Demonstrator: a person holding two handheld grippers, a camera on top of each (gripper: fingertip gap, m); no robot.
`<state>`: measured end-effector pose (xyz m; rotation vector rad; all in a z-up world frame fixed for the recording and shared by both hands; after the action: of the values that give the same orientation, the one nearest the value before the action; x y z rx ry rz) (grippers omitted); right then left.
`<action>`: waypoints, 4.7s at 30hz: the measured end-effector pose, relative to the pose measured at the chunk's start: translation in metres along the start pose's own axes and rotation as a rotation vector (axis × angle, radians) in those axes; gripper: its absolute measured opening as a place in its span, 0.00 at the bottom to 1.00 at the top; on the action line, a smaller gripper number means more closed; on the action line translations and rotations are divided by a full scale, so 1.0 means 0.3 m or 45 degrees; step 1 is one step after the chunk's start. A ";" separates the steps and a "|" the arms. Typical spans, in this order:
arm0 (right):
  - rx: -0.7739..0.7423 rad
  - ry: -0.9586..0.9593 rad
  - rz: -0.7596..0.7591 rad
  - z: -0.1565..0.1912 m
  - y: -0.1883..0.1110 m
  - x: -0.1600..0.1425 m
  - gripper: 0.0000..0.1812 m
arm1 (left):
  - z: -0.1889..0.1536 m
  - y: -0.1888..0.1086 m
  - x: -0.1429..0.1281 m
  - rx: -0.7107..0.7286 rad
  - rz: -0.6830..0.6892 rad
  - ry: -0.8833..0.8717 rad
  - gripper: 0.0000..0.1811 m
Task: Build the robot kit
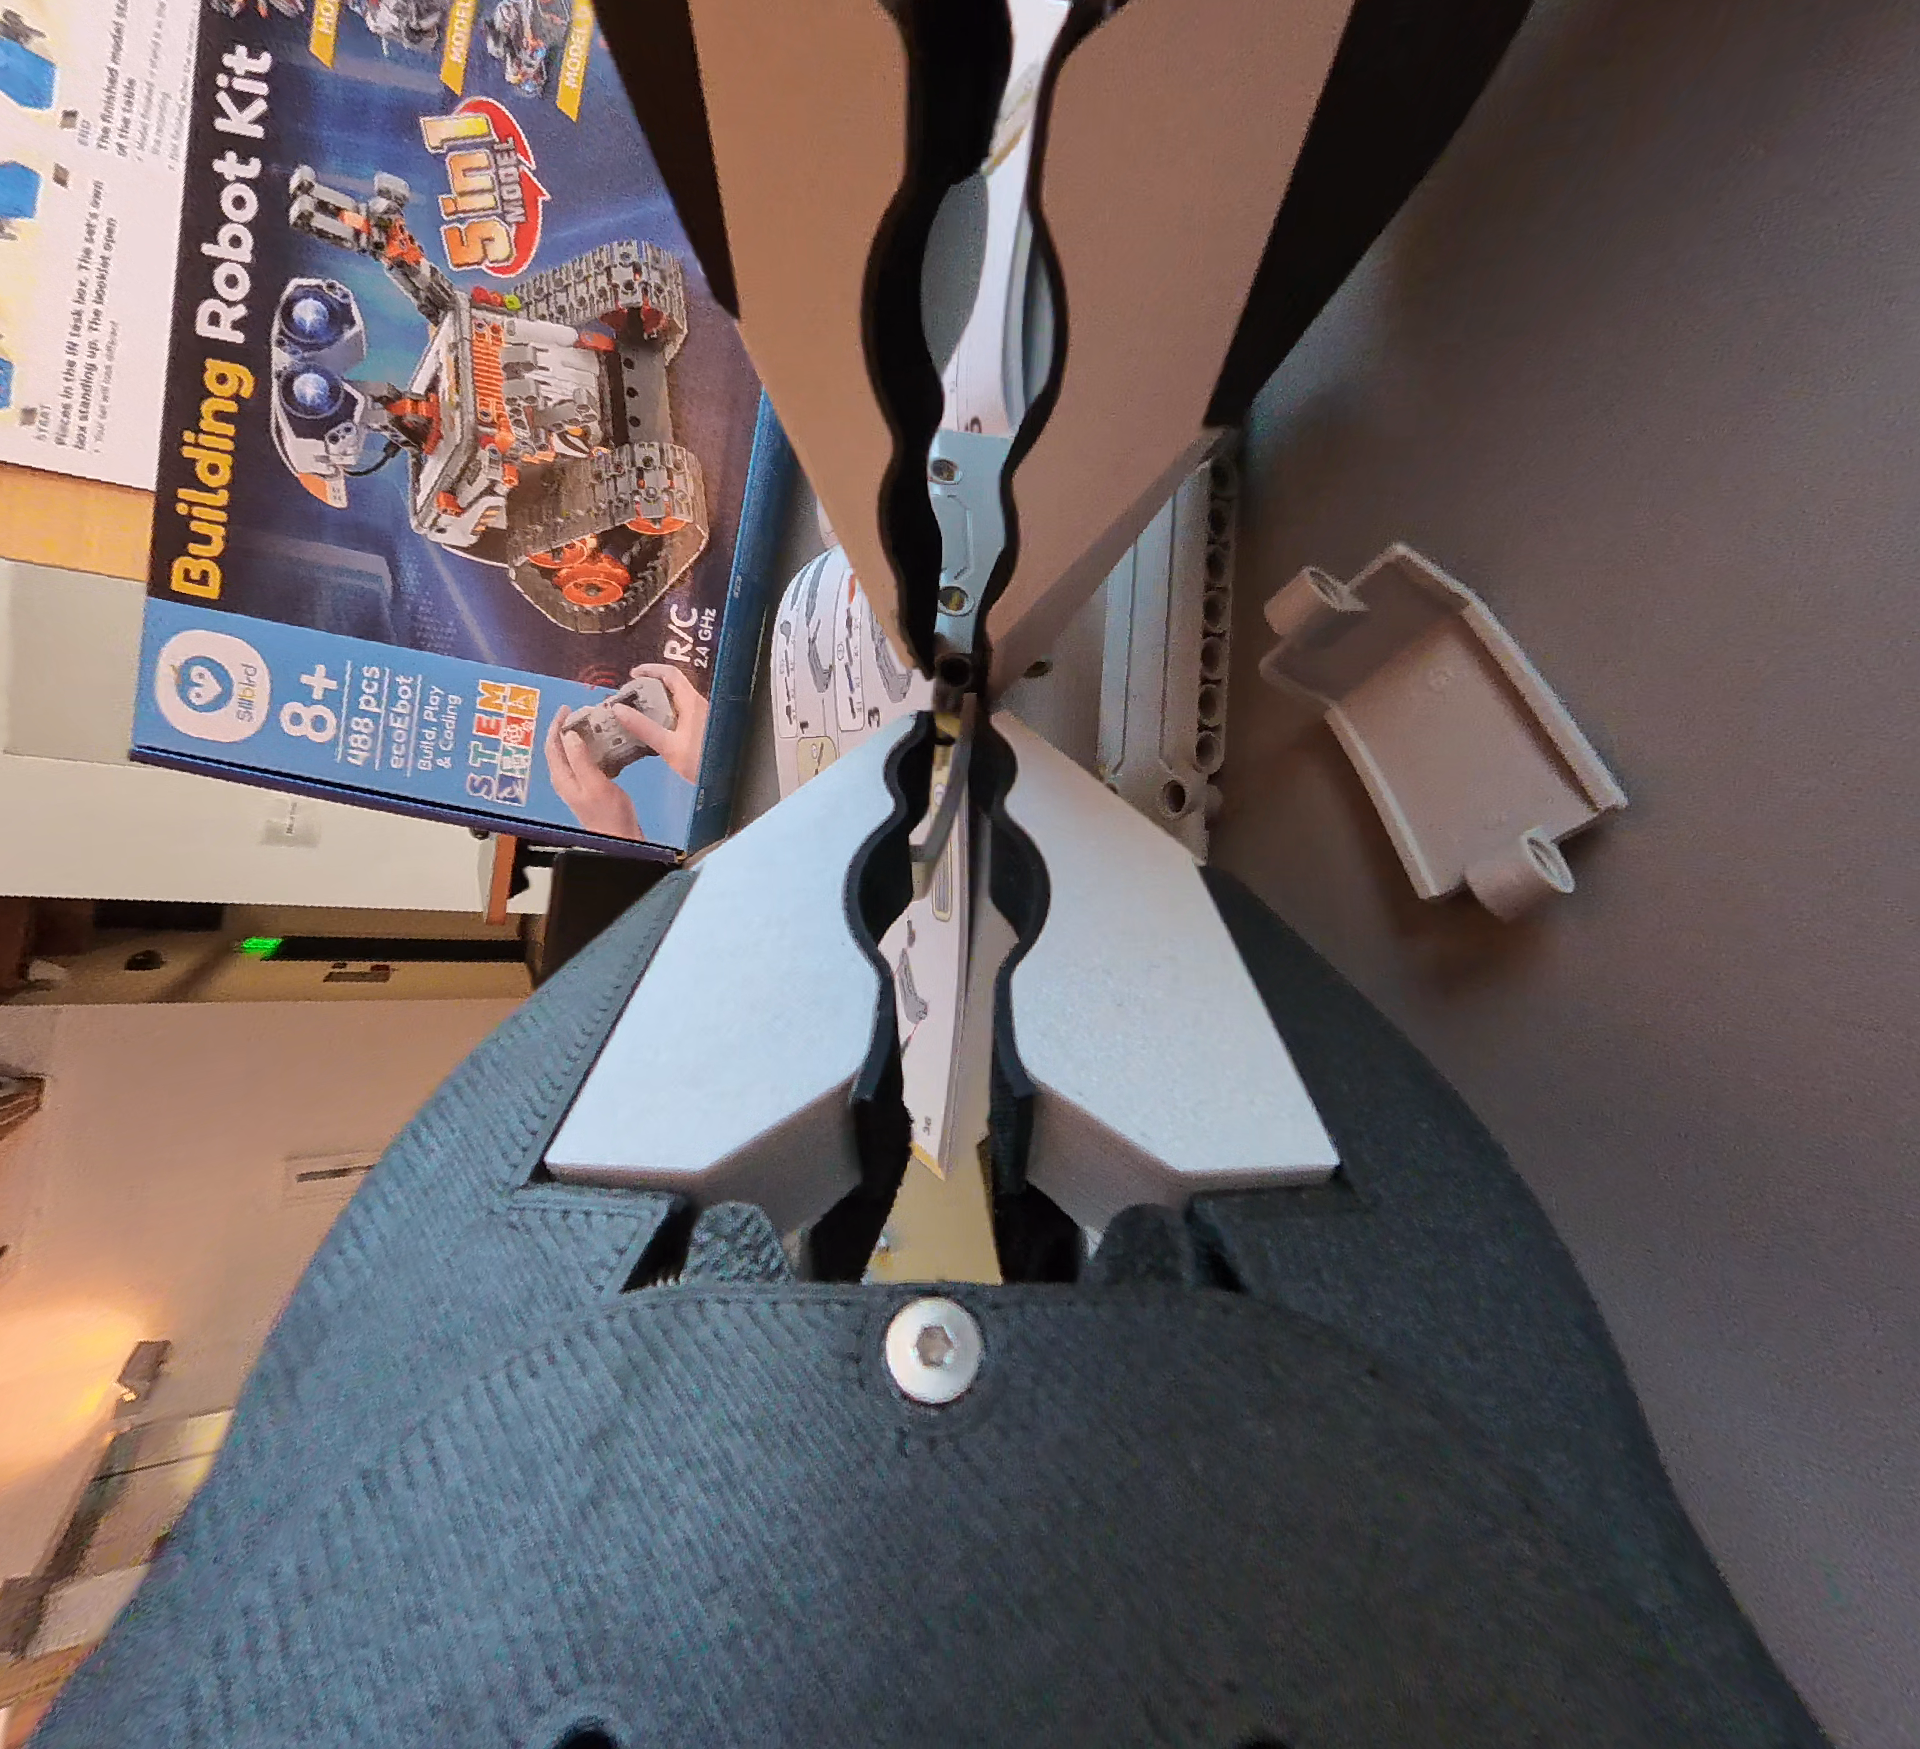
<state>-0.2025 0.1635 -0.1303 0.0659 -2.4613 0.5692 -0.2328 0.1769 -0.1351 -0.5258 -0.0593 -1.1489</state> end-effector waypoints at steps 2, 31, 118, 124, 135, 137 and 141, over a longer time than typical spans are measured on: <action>0.028 -0.021 0.007 0.007 -0.005 0.000 0.05 | 0.004 -0.004 0.002 -0.009 -0.010 -0.030 0.08; 0.609 2.084 -0.677 -0.205 -0.144 0.081 0.04 | 0.153 -0.097 0.086 -0.068 -0.418 -1.041 0.01; -0.238 -0.359 -0.026 -0.053 -0.156 0.055 0.04 | 0.083 -0.133 0.119 -0.670 -0.554 -1.084 0.20; -0.168 -0.126 -0.041 -0.077 -0.145 0.019 0.04 | 0.103 -0.127 0.101 -0.614 -0.559 -1.104 0.26; -0.238 -0.248 -0.090 -0.087 -0.171 0.044 0.04 | 0.138 -0.148 0.092 -0.630 -0.636 -1.190 0.18; -0.235 -0.346 -0.123 -0.066 -0.174 0.061 0.04 | 0.124 -0.146 0.097 -0.617 -0.601 -1.116 0.17; -0.266 -0.447 -0.140 -0.048 -0.174 0.085 0.04 | 0.088 -0.140 0.113 -0.597 -0.548 -0.972 0.13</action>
<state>-0.2062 0.1241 -0.0853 0.2328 -2.8220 0.2675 -0.2497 0.1467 -0.0862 -1.4027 -0.5953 -1.3226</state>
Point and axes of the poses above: each gripper's, where its closed fingertips meet, y out along the fingers, x out of its top, z = x × y across the jaws, the point moved 3 cm from there along -y, back along the fingers, and after that the axes turned 5 degrees about y, right-handed, at the moved point
